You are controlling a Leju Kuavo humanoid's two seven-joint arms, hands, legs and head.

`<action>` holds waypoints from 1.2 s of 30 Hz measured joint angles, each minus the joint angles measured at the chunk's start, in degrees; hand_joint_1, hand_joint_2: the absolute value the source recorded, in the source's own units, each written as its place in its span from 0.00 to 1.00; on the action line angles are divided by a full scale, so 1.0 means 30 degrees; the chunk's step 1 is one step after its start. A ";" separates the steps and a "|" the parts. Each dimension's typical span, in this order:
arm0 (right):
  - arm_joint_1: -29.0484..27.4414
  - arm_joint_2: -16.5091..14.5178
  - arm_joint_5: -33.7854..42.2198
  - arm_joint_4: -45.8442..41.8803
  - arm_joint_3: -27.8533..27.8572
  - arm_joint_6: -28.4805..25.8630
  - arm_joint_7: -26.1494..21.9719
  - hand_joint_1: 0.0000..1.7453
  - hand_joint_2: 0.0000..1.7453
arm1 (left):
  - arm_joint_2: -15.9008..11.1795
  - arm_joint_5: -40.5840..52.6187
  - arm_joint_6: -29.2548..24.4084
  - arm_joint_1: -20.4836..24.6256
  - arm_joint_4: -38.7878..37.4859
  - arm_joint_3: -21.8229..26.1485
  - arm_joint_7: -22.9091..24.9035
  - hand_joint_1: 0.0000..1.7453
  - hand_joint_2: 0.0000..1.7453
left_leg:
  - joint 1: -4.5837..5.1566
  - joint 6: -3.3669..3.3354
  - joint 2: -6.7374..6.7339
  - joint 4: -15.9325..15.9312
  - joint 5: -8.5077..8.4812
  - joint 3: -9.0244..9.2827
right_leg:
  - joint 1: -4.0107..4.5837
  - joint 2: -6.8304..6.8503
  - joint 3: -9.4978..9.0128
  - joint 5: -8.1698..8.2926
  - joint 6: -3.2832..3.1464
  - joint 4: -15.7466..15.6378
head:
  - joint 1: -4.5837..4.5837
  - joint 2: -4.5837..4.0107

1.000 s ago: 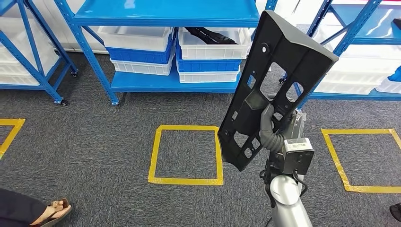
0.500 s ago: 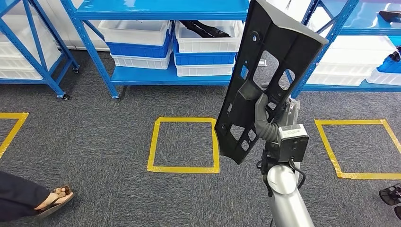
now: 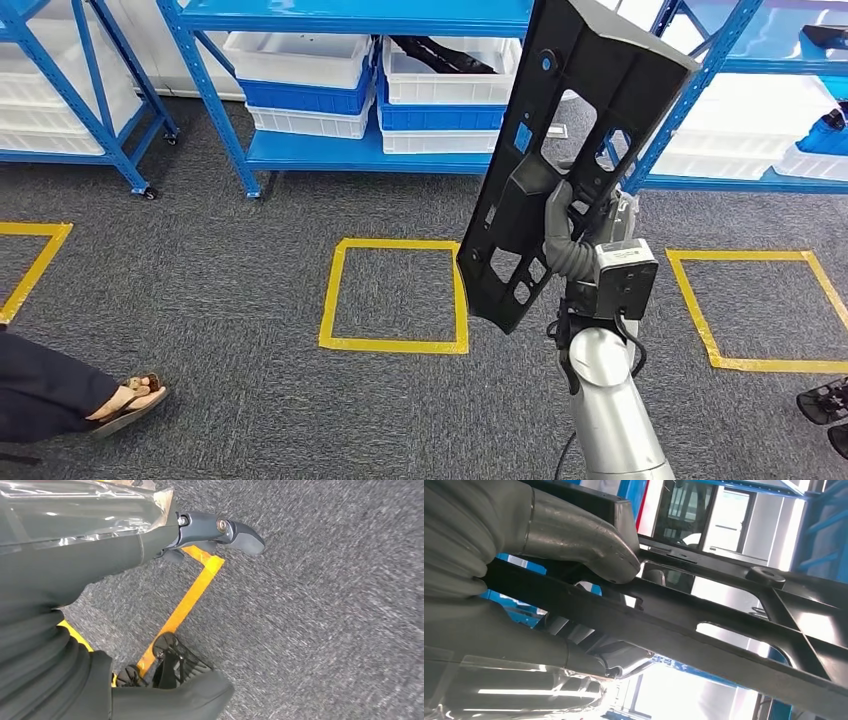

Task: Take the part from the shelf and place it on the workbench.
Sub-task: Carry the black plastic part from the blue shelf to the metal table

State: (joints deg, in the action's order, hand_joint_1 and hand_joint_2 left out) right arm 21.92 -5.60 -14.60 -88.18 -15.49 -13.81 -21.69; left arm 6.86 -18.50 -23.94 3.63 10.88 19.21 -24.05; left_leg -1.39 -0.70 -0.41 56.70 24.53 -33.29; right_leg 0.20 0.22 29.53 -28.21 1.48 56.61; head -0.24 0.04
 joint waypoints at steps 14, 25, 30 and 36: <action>0.0129 -0.0306 0.0000 0.0781 0.0168 0.0204 -0.0186 1.00 1.00 | -0.0249 -0.0049 0.0202 -0.0159 0.0004 0.0264 -0.0069 0.00 1.00 | -0.0264 0.0904 0.0215 0.1479 0.0930 -0.0072 | -0.0198 0.0007 0.0173 0.0637 -0.0863 -0.0224 | 0.0162 0.0000; 0.0392 -0.0306 0.0002 0.1144 0.0417 0.0328 -0.0412 1.00 1.00 | -0.0293 -0.0078 0.0829 -0.0211 0.0058 0.0290 -0.0463 0.00 1.00 | -0.0159 -0.0167 0.0283 0.0337 0.0206 -0.0239 | -0.0130 -0.0045 0.3143 -0.1784 -0.0312 0.5449 | 0.0022 0.0000; 0.0477 -0.0207 -0.0203 0.1331 0.0481 0.0217 -0.0623 1.00 1.00 | -0.0317 -0.0078 0.1025 -0.0219 0.0062 0.0315 -0.0654 0.00 1.00 | -0.0137 0.0027 0.0588 0.0334 -0.0069 -0.0403 | -0.0016 -0.0462 0.0454 -0.0376 -0.0235 0.1026 | 0.0031 0.0000; 0.0627 -0.0207 -0.0355 0.1413 0.0494 0.0106 -0.0663 1.00 1.00 | -0.0324 -0.0189 0.1113 -0.0224 0.0080 0.0413 -0.0732 0.00 1.00 | -0.0110 0.0624 0.0780 0.0590 0.0052 -0.0732 | -0.0111 -0.0256 -0.0180 0.0348 -0.0817 -0.0472 | 0.0029 0.0000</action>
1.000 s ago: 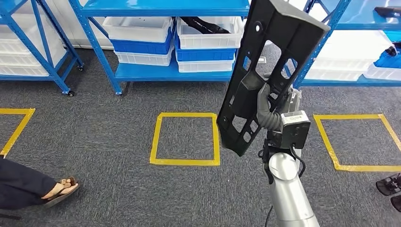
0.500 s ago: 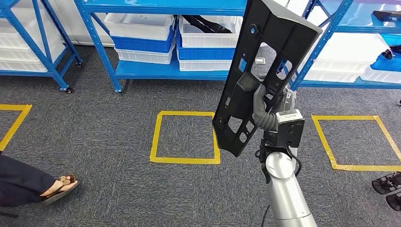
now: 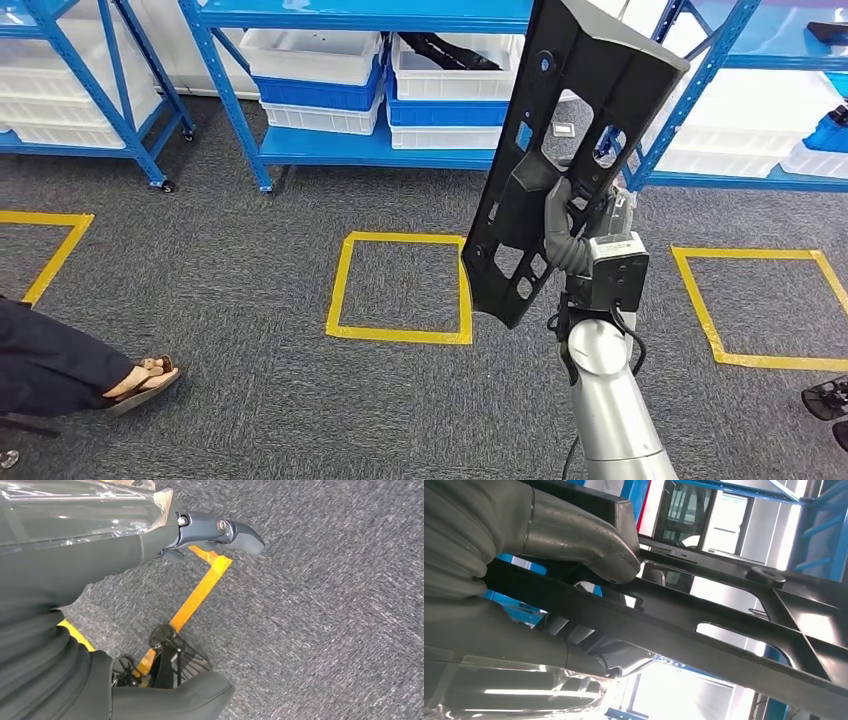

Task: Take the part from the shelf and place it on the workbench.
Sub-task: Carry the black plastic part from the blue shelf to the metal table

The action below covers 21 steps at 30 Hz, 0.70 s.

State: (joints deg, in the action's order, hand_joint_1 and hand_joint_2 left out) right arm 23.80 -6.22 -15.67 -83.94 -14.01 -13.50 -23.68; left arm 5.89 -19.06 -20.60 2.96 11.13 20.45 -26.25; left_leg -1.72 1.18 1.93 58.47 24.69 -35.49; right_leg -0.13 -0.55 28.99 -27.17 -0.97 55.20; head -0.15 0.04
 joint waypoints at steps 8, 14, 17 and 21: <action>0.0037 0.0007 0.0013 0.0382 0.0022 0.0113 -0.0011 1.00 1.00 | -0.0062 -0.0151 -0.0129 -0.0021 0.0006 0.0290 -0.0016 0.00 1.00 | -0.0007 0.0244 -0.0978 0.2154 0.0928 -0.0487 | 0.0060 0.1011 0.0139 0.0144 -0.0160 0.0066 | 0.0166 0.0000; 0.0328 0.0018 -0.0042 0.0426 0.0096 0.0249 0.0073 1.00 1.00 | 0.0037 -0.0226 -0.0290 0.0009 0.0022 0.0441 -0.0026 0.00 1.00 | 0.0230 -0.0486 -0.1087 -0.0299 0.0130 0.0510 | 0.0333 0.1439 0.0461 -0.0151 0.0313 0.0481 | 0.0060 0.0000; 0.0439 0.0071 0.0009 0.0461 0.0281 0.0407 0.0184 1.00 1.00 | 0.0088 -0.0230 -0.0384 0.0027 0.0022 0.0481 -0.0022 0.00 1.00 | 0.0141 -0.0830 -0.0718 -0.0422 -0.0065 0.0414 | 0.0109 0.0620 0.1588 -0.1373 0.0431 0.2816 | 0.0009 0.0000; 0.0500 0.0268 0.0763 0.0830 0.0588 0.1323 0.0388 1.00 1.00 | 0.0122 -0.0224 -0.0468 0.0005 0.0022 0.0519 0.0007 0.00 1.00 | 0.0142 -0.0914 -0.0042 -0.0410 -0.0173 0.0250 | -0.0066 0.0292 0.2965 -0.2223 0.0709 0.5820 | -0.0005 0.0000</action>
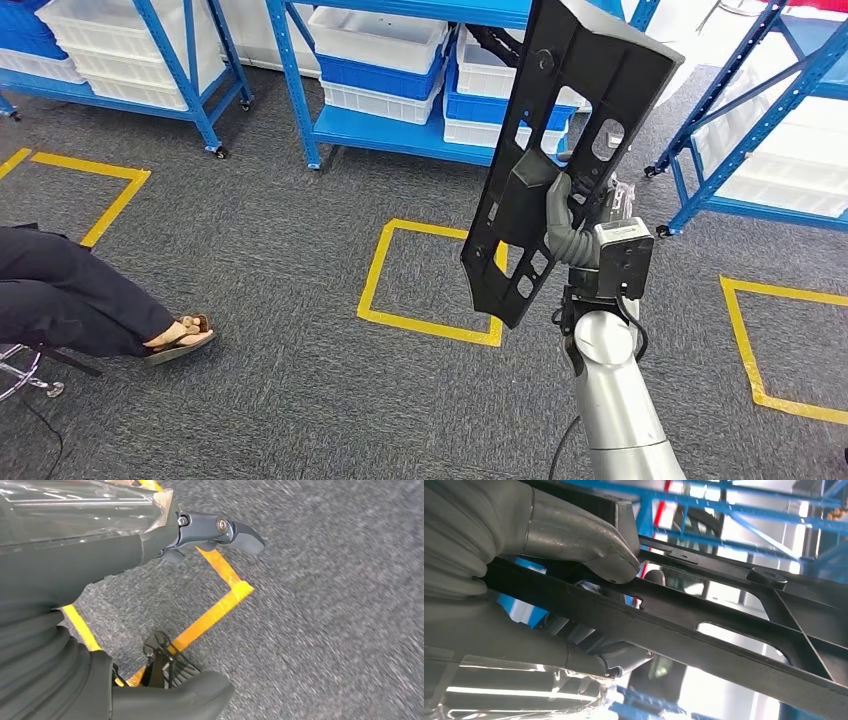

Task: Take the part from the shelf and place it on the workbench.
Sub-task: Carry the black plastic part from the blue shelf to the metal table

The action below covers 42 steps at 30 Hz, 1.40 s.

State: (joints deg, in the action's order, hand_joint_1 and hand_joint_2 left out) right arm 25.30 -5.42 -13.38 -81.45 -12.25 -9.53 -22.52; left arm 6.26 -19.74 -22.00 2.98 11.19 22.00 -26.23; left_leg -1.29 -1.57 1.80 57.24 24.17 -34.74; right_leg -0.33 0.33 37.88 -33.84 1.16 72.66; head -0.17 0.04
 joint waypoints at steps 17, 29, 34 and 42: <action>0.0750 -0.0027 0.0402 0.1459 0.0283 0.0617 -0.0128 1.00 1.00 | 0.0171 -0.0026 -0.0011 -0.0014 0.0009 0.0454 -0.0087 0.00 1.00 | -0.0228 0.1274 -0.0830 0.3406 0.1011 -0.1700 | -0.0056 0.0915 -0.2567 0.2402 -0.0764 -0.5564 | 0.0098 0.0000; 0.0421 -0.0064 0.0501 0.1556 0.0379 0.0641 -0.0348 1.00 1.00 | 0.0024 0.0082 0.0601 0.0073 0.0107 0.0454 -0.0450 0.00 1.00 | -0.0131 0.0170 -0.0239 0.0125 -0.0180 -0.0418 | 0.0021 0.0042 0.0138 -0.0327 -0.0037 0.0041 | -0.0126 0.0000; 0.0005 -0.0082 0.0488 0.1516 0.0381 0.0641 -0.0348 1.00 1.00 | 0.0006 0.0242 0.1339 0.0070 0.0133 0.0454 -0.0823 0.00 1.00 | -0.0163 0.0316 0.0724 0.0138 -0.0258 -0.0428 | -0.0102 -0.0608 -0.1717 0.1578 0.0448 -0.3953 | -0.0131 0.0000; -0.0306 -0.0361 0.0521 0.1319 0.0445 0.0903 -0.0244 1.00 1.00 | -0.0007 0.0222 0.3012 0.0021 0.0160 0.0465 -0.1354 0.00 1.00 | -0.0075 0.0942 -0.0118 0.2408 0.1113 -0.1606 | -0.0192 -0.0026 -0.2337 0.2388 -0.0519 -0.5379 | 0.0027 0.0000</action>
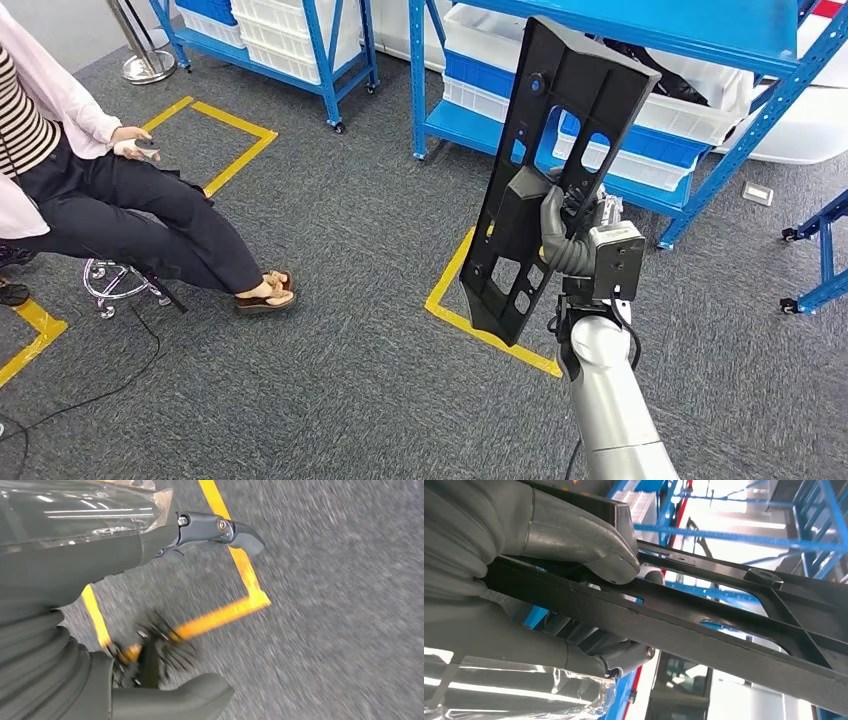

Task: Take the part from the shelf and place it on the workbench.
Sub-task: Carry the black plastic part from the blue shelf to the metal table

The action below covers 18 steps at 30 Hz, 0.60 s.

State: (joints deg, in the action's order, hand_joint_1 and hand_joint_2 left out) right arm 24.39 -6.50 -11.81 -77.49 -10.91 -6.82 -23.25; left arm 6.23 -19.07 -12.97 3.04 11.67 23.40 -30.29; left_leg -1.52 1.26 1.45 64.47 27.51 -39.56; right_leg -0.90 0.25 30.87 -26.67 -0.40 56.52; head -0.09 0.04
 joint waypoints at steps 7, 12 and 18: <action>-0.0873 -0.0025 -0.0366 -0.1104 0.0284 0.0388 0.0406 1.00 1.00 | 0.0262 0.0758 0.6746 0.0671 0.0085 -0.0146 -0.0389 0.00 1.00 | 0.0003 0.0074 -0.1201 -0.0530 -0.0654 0.0632 | 0.0267 0.1155 0.0009 -0.0148 -0.0048 0.0114 | 0.0055 0.0000; -0.1399 -0.0024 -0.0736 -0.2042 0.0439 0.0674 0.0523 1.00 1.00 | 0.1129 0.3513 0.8516 0.1456 0.0146 -0.1419 0.1936 0.00 1.00 | 0.0269 -0.0435 -0.1093 -0.2139 -0.1052 0.1291 | 0.0482 0.1686 0.0083 -0.0388 0.0321 0.0276 | -0.0022 0.0000; -0.1914 -0.0016 -0.0818 -0.2514 0.0590 0.0773 0.0381 1.00 1.00 | 0.1683 0.6089 0.7460 0.1672 0.0140 -0.4133 0.2876 0.00 1.00 | 0.0207 -0.0925 -0.0059 -0.2279 -0.1283 0.1197 | 0.0210 0.0032 0.2727 -0.2689 0.0470 0.5838 | -0.0059 0.0000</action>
State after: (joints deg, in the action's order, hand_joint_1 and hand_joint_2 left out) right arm 18.64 -6.55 -14.27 -85.03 -9.14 -4.50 -22.11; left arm 11.28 -0.81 9.41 8.06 12.09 11.00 -21.66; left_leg -0.90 -1.51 1.27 57.63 23.66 -35.97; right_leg -0.27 0.34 39.06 -34.74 1.01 74.03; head -0.26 0.04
